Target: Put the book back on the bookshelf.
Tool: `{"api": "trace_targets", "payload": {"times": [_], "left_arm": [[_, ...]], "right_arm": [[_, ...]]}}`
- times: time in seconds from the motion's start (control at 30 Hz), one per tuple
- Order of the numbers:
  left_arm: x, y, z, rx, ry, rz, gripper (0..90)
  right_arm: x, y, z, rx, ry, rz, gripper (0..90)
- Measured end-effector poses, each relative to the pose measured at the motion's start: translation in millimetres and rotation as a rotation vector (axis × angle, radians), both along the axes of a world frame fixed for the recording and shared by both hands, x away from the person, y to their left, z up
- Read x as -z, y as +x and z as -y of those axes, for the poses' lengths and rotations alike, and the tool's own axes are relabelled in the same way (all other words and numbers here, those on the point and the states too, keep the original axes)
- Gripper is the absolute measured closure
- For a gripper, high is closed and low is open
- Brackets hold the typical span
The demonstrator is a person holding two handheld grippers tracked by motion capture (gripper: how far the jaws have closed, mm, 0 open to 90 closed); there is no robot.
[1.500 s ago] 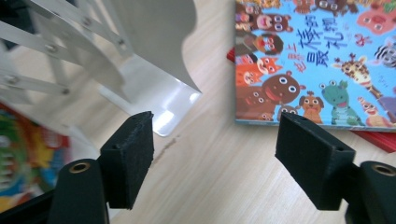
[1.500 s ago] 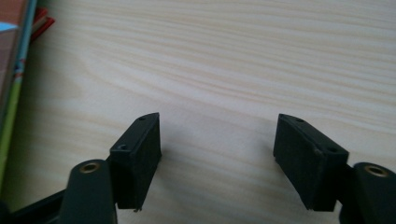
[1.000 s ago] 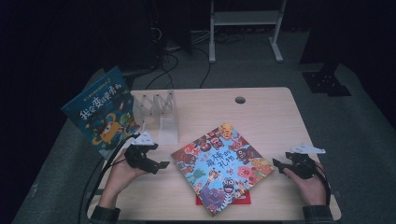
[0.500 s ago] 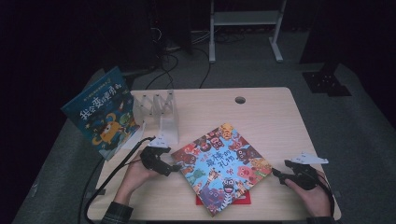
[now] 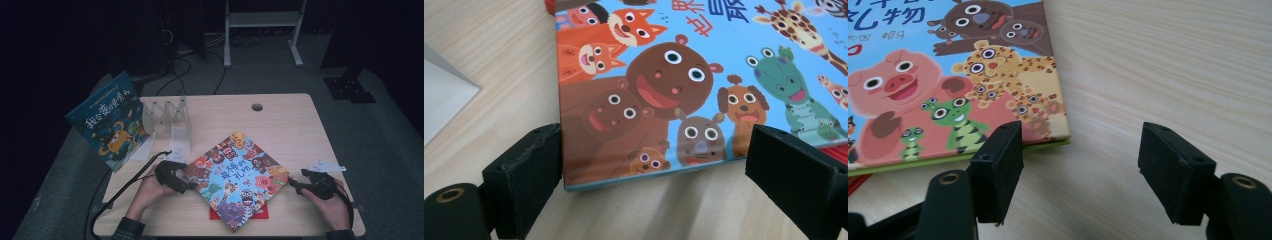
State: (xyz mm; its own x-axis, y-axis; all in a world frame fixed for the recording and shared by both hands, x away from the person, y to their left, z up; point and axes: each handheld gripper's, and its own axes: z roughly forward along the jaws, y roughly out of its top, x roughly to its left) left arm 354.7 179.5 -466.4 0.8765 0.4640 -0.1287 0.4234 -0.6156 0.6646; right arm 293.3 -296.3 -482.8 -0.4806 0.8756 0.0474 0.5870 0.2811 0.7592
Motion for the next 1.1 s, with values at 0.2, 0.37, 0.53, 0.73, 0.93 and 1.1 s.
{"api": "trace_targets", "payload": {"times": [0.2, 0.37, 0.53, 0.73, 0.93, 1.1], "left_arm": [[-1.3, -10.6, 0.3, 0.003, 0.0, -0.002, 7.8], [-0.9, -19.6, 1.2, -0.001, -0.009, -0.007, 7.9], [0.4, -28.5, 2.6, -0.003, -0.021, -0.018, 7.9], [4.6, -28.4, 4.2, -0.009, -0.036, -0.023, 7.8], [5.7, -25.8, 4.4, -0.017, -0.058, -0.028, 7.7], [6.5, -25.1, 4.0, -0.018, -0.067, -0.035, 7.5]], "right_arm": [[-0.1, 11.6, -2.9, -0.002, -0.002, 0.004, 33.2], [-0.6, 26.6, -4.9, 0.008, -0.011, 0.007, 33.2], [-1.2, 40.2, -7.4, 0.018, -0.027, 0.011, 32.2], [-7.8, 53.3, -10.7, 0.007, 0.057, 0.022, 29.7], [0.7, 70.0, -26.0, -0.057, 0.11, -0.005, 28.1], [2.4, 76.6, -34.8, -0.12, 0.163, -0.047, 29.9]]}}
